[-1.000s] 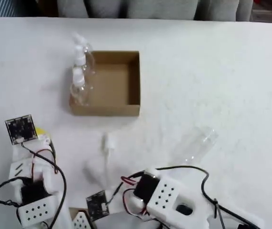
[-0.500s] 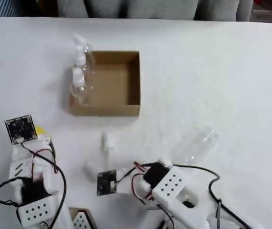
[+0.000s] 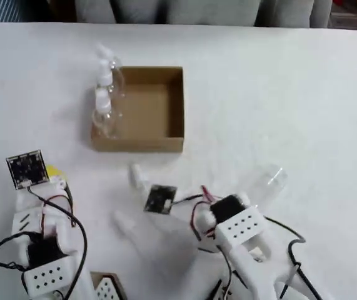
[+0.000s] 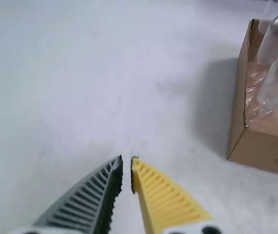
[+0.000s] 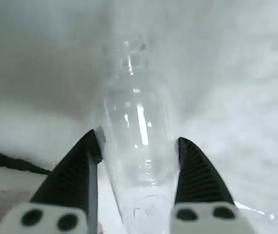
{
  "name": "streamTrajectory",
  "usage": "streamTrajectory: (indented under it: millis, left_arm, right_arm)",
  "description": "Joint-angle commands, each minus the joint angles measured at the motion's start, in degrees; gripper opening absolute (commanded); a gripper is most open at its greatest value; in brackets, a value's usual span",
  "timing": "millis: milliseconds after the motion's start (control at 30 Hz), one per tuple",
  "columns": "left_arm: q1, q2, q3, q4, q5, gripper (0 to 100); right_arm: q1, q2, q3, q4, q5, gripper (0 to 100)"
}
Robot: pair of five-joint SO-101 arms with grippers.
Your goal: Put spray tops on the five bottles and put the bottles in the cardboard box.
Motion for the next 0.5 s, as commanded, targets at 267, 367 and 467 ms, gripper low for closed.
streamTrajectory:
  millis: [267, 367, 467]
  left_arm:
    - [0.57, -1.01, -1.93, -1.76, 0.35, 5]
    - [0.57, -1.01, -1.93, -1.76, 0.35, 5]
    - [0.57, -1.01, -1.93, -1.76, 0.35, 5]
  right_arm:
    - [18.51, -0.57, -16.0, 16.22, -0.53, 1.5]
    - [29.67, -0.57, -19.16, 15.87, -0.53, 1.5]
    - [43.91, -0.57, -22.15, 15.34, -0.53, 1.5]
